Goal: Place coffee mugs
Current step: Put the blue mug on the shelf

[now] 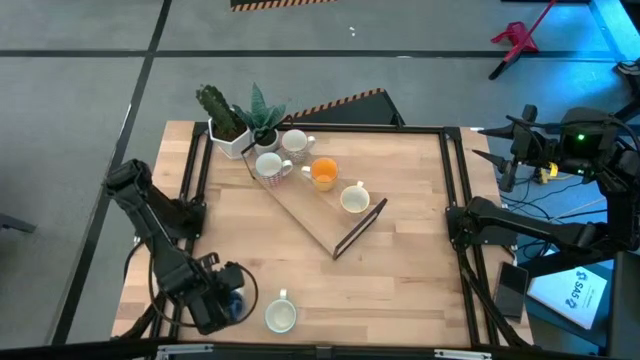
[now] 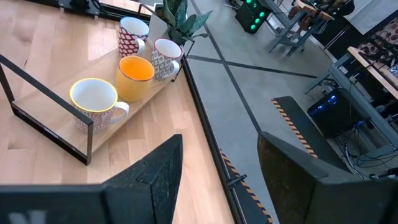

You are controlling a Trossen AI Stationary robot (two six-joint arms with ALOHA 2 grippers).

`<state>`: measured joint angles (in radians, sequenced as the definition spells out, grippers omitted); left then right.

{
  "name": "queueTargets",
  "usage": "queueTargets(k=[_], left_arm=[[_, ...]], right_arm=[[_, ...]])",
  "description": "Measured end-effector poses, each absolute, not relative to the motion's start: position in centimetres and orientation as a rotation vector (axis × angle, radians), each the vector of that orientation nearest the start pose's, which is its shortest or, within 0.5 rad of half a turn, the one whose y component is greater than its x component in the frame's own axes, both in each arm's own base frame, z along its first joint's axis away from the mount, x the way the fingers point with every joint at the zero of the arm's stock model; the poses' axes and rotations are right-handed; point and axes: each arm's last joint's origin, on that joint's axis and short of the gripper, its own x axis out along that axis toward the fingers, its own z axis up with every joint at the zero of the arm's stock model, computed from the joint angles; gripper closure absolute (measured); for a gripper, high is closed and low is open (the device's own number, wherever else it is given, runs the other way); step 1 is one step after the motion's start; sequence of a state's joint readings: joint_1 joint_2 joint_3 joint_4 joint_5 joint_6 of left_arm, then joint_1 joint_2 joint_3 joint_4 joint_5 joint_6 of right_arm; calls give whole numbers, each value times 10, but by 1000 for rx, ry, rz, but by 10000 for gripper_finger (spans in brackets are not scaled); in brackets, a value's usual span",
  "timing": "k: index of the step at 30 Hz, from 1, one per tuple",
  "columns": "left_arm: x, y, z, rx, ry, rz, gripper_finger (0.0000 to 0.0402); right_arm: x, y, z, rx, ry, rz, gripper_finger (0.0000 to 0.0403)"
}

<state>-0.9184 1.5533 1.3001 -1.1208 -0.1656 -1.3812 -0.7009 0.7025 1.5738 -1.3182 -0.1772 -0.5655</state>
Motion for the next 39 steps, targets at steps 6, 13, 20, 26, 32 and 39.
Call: queueTargets(k=[6,13,20,26,32,39], left_arm=[[171,-217,246,-394,1357,281,311],[173,-217,231,-387,1349,223,311],[178,-215,224,-426,1359,196,335],[184,-206,216,-465,1377,214,389],[191,-195,218,-577,1360,315,393],[189,-168,237,-671,1333,415,393]], right_arm=[[16,-7,459,-353,539,-382,207],[16,-7,459,-353,539,-382,207],[16,-7,459,-355,539,-381,207],[16,-7,459,-368,542,-378,207],[16,-7,459,-371,543,-378,207],[16,-7,459,-398,549,-372,207]])
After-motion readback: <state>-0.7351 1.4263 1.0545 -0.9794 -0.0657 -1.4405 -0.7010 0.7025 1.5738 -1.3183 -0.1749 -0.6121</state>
